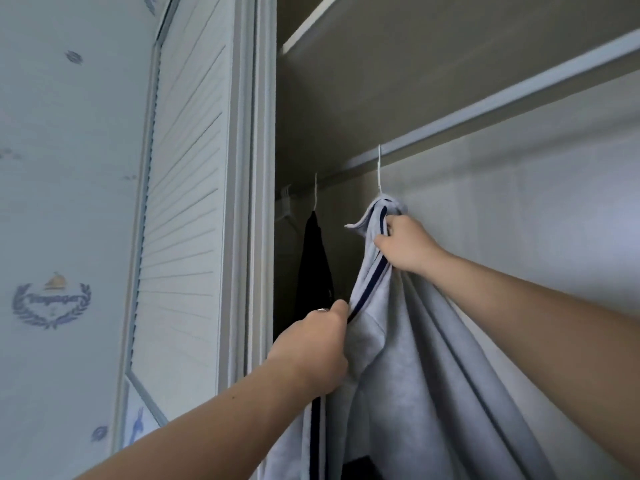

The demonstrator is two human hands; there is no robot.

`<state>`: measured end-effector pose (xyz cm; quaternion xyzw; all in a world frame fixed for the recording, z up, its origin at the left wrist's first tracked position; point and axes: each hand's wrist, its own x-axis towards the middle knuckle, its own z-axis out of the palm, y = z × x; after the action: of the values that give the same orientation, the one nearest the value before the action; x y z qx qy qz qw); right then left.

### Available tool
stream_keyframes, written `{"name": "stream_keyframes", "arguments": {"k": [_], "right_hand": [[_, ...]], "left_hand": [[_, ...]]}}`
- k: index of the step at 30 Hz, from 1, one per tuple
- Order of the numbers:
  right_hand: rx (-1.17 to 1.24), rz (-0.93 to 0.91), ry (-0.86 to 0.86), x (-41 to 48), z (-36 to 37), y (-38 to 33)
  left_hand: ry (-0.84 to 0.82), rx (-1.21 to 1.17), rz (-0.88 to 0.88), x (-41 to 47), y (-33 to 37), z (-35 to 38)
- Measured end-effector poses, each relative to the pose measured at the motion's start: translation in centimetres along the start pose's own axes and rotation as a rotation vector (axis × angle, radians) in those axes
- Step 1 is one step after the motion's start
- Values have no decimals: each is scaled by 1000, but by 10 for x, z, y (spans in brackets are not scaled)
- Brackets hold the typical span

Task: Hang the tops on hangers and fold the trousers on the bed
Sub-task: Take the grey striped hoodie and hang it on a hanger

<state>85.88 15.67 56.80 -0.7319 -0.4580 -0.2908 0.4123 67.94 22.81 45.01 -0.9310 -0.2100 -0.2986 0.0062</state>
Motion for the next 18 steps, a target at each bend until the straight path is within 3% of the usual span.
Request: {"name": "stream_keyframes", "arguments": {"k": [11,18], "right_hand": [[294,-8,-102,68,117,29],[472,-37,-137,79,156,41]], "left_hand": [[-49,125,-192,40,-13,10],[-97,198,-262,52,-8,18]]}}
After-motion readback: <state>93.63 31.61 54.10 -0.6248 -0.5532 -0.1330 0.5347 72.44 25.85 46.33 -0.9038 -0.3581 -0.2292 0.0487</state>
